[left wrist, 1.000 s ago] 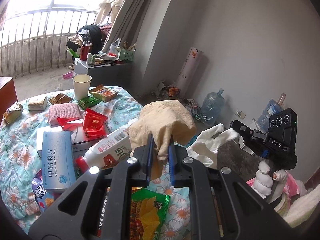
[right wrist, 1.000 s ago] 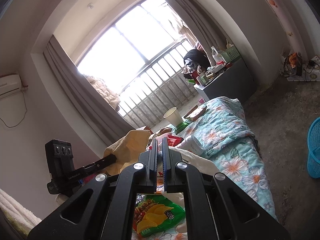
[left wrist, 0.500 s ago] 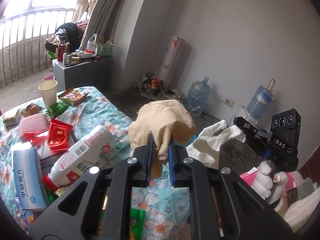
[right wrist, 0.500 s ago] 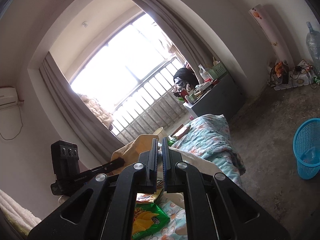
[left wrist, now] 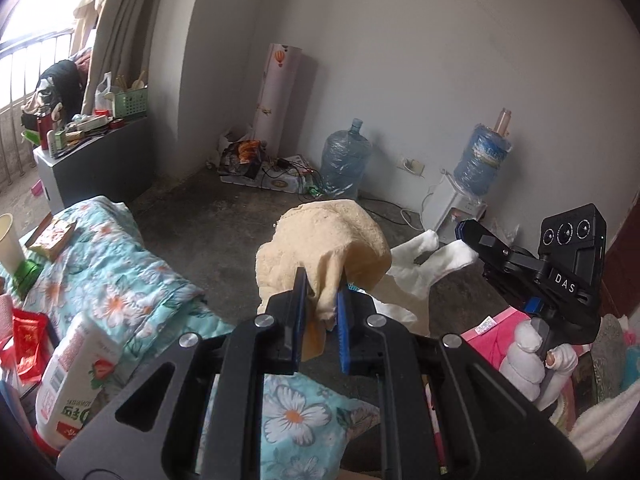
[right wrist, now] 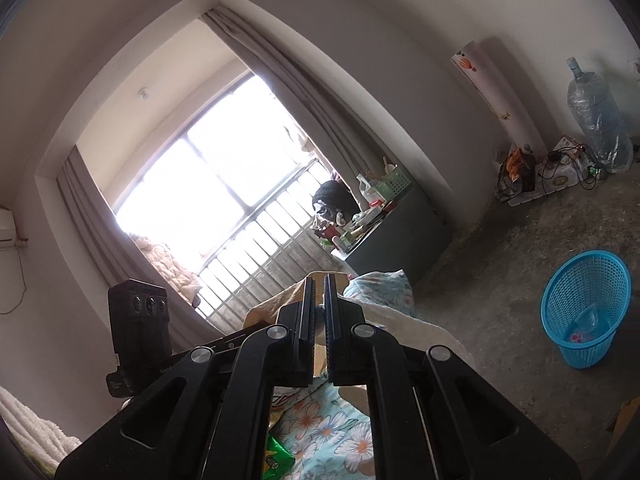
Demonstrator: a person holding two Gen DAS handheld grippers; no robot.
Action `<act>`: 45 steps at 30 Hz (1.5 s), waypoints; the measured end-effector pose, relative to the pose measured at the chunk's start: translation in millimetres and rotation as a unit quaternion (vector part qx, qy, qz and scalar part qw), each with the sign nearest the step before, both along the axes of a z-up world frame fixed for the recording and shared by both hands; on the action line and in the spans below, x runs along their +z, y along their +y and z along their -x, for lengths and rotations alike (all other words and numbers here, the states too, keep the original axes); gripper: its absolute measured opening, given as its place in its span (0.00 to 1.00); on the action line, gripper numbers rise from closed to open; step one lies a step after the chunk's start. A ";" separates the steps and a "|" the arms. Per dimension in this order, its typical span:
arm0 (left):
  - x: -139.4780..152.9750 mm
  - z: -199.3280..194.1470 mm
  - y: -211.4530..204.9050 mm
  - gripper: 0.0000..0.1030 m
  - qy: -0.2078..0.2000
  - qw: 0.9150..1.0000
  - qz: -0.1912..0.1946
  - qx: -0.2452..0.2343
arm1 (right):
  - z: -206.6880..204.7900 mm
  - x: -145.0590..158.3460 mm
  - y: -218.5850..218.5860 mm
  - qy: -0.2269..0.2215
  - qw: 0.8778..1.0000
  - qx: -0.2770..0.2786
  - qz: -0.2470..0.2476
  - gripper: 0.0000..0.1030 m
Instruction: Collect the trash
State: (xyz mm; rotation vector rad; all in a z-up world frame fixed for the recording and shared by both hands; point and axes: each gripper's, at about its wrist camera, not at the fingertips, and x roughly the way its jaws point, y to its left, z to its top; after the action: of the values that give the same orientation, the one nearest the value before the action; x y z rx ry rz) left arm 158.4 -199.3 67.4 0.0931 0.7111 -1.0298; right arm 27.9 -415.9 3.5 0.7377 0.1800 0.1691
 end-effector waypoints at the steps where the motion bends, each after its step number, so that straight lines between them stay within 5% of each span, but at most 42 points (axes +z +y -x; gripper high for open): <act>1: -1.0 -1.2 -9.4 0.12 0.001 1.000 -0.002 -0.008 | -0.1 0.1 -6.0 -0.001 1.000 -0.007 -0.001 0.05; 8: -24.7 -35.1 -96.5 0.12 0.044 0.996 -0.037 -0.063 | -9.1 -14.2 -70.8 0.007 0.999 -0.040 -0.034 0.05; 21: -138.0 -97.9 -289.7 0.12 0.079 0.974 -0.183 -0.106 | -101.0 -97.4 -199.1 0.166 0.979 -0.101 -0.057 0.05; 26: -187.7 -121.7 -340.5 0.13 0.122 0.968 -0.198 -0.089 | -137.7 -137.8 -234.9 0.227 0.965 -0.119 -0.051 0.05; 28: -205.1 -128.6 -357.0 0.21 0.125 0.968 -0.201 -0.081 | -145.3 -155.5 -249.9 0.250 0.956 -0.147 -0.043 0.08; 31: -226.9 -131.3 -373.1 0.56 0.124 0.968 -0.212 -0.057 | -149.1 -189.3 -272.1 0.292 0.938 -0.174 -0.066 0.38; 37: -224.8 -136.8 -370.9 0.58 0.150 0.971 -0.184 -0.040 | -125.4 -210.9 -271.3 0.300 0.928 -0.206 -0.085 0.39; 45: -169.3 -118.3 -334.6 0.59 0.116 0.982 -0.134 -0.064 | -99.0 -177.8 -223.0 0.280 0.932 -0.227 -0.030 0.39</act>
State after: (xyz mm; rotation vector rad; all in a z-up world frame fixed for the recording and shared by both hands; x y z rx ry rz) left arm 276.7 -533.8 -101.8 0.2591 1.0659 -1.0728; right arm 126.8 -638.9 -174.3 0.8561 0.5414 -0.4878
